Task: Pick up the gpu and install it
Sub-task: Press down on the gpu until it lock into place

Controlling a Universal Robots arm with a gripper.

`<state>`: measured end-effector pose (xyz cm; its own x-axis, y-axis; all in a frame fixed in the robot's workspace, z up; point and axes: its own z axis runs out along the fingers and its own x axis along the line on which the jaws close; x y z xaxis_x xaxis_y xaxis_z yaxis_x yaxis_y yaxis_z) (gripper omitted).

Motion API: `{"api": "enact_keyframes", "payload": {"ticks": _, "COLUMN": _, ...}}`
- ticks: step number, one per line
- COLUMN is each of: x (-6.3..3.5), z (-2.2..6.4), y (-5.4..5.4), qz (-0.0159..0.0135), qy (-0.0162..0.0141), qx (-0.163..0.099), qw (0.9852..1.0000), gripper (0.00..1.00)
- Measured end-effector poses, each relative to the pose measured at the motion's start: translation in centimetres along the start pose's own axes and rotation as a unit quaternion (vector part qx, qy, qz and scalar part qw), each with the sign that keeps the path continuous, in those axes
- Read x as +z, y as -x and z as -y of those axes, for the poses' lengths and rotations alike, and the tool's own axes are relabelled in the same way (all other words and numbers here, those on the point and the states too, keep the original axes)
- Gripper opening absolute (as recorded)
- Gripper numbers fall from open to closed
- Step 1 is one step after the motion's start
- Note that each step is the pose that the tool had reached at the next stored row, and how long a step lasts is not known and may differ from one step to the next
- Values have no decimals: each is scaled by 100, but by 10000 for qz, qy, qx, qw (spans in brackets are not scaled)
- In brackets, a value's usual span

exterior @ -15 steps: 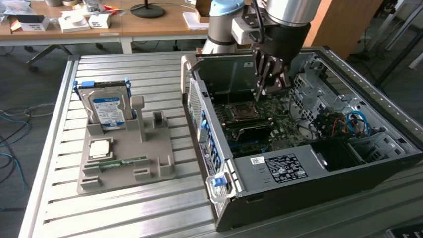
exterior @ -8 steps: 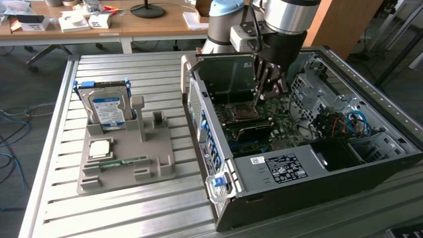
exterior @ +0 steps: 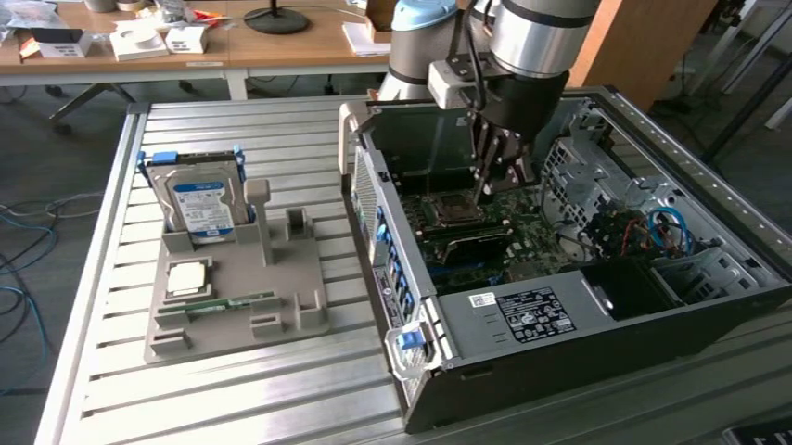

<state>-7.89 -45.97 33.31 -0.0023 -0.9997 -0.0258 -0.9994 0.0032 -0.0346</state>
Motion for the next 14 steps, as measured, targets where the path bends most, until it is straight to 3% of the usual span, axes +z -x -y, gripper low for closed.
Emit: {"api": "enact_keyframes", "payload": {"ticks": 14, "x": 168, "z": -17, "y": -5, "qz": 1, "qy": 0, "qx": 0, "qw": 10000, "gripper": 11}}
